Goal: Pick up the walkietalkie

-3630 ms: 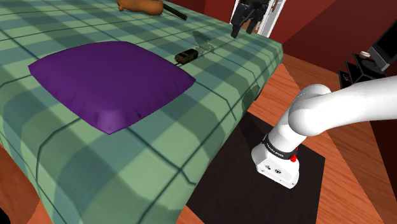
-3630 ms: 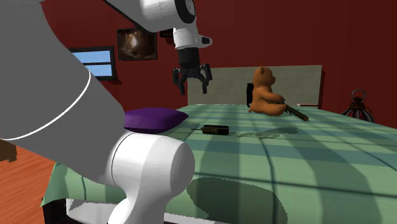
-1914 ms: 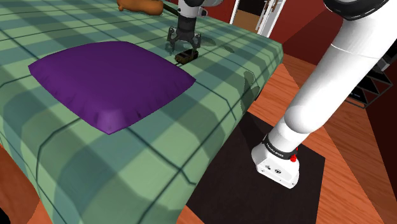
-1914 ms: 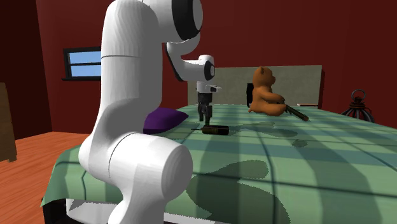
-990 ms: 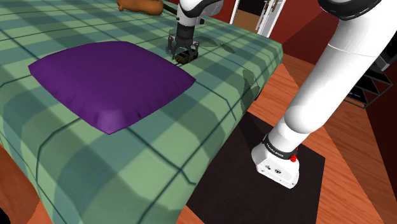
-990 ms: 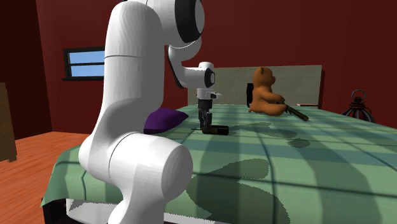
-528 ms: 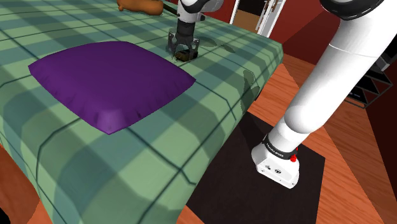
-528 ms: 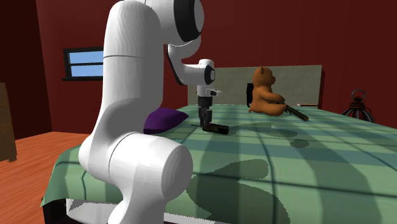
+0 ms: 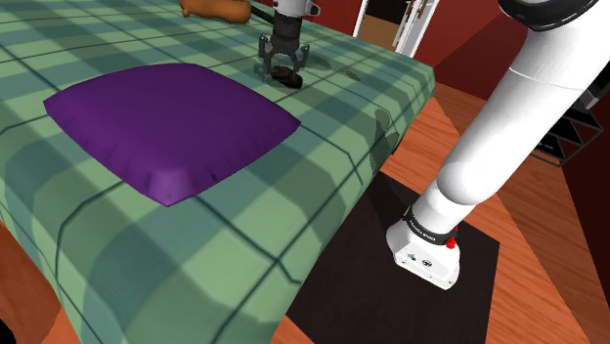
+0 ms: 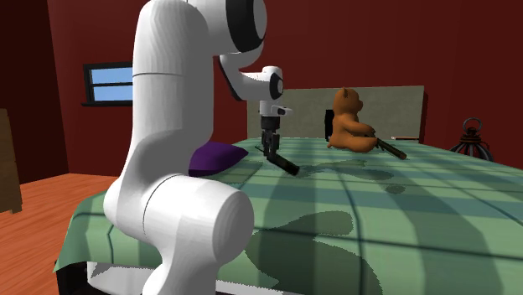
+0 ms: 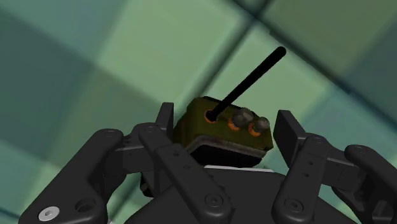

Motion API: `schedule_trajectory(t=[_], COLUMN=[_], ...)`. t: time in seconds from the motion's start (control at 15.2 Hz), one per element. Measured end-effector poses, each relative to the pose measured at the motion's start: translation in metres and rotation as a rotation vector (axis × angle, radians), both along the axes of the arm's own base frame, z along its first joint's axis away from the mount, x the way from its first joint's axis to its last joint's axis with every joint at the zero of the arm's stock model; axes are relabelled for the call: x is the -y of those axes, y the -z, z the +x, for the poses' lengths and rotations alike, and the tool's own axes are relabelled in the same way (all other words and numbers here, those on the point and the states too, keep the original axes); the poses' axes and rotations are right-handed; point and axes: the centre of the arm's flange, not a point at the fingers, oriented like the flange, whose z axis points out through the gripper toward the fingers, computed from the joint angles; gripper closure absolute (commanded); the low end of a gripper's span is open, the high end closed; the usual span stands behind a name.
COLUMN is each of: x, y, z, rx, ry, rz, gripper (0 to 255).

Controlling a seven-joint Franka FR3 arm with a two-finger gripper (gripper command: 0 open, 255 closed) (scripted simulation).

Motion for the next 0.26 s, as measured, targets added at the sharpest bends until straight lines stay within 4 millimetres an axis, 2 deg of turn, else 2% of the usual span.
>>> schedule_trajectory(t=[0.26], x=[-0.001], y=[-0.019], z=[0.0], rx=[0.0], ry=[0.0], rz=[0.0], gripper=[255])
